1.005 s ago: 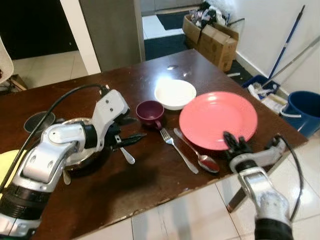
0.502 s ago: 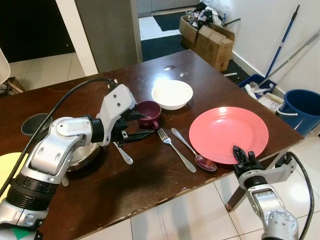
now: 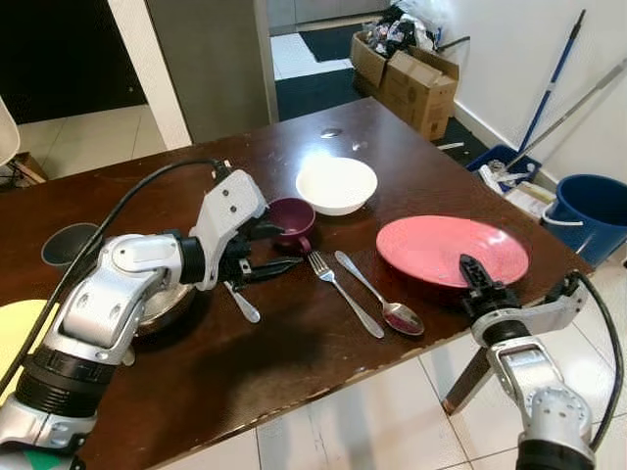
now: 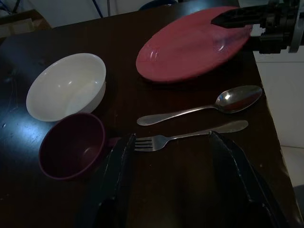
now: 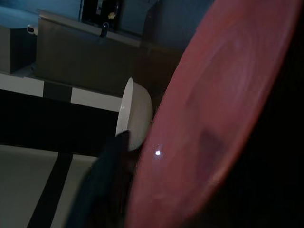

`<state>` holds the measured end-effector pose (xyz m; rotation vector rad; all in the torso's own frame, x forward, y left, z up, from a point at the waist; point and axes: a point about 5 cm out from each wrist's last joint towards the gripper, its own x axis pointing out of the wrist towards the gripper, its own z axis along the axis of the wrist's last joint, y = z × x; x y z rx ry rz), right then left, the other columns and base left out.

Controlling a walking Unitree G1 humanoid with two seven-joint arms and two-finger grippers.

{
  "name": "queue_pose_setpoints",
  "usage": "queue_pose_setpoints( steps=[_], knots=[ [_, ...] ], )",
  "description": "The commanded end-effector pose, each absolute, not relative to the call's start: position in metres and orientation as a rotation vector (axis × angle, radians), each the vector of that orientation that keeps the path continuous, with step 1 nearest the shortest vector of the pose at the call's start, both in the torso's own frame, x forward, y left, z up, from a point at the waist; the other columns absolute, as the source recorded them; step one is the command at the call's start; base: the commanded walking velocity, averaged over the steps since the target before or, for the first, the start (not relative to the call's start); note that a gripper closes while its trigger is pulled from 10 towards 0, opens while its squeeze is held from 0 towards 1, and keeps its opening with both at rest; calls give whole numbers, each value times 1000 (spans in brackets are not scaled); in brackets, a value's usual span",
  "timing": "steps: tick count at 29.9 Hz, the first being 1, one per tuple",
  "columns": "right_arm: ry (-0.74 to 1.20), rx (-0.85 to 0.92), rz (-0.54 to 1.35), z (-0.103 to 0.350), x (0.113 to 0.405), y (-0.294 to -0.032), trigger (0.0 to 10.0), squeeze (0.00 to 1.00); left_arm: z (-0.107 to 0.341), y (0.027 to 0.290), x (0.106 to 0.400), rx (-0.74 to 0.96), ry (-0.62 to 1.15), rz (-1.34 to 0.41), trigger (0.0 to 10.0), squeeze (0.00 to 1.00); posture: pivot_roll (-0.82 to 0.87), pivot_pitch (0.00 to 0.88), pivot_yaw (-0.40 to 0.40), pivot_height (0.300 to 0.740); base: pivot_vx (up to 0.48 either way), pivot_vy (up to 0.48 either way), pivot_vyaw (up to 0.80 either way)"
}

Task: Setting the table

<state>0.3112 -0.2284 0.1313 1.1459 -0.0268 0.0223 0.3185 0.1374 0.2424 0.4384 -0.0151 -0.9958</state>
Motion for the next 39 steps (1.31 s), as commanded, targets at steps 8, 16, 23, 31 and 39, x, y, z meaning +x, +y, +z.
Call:
queue_pose_setpoints(
  steps=[8,16,23,31,39],
  knots=[
    [49,1171,68,125,298,-217,10000,0,234,137,318,423,8,-1001,10000,0,-114,57,140,740,0,0,0],
    [174,1168,334,129,272,-178,10000,0,232,135,318,416,10,-1004,10000,0,-119,65,134,740,0,0,0],
    [199,1170,230,117,269,-183,10000,0,232,135,318,414,11,-1000,10000,0,-118,66,133,740,0,0,0],
    [133,1155,133,122,266,-202,10000,0,231,134,318,409,12,-1002,10000,0,-124,64,139,740,0,0,0],
    [125,1144,197,129,266,-192,10000,0,231,132,319,402,9,-1003,10000,0,-130,62,143,740,0,0,0]
  ],
)
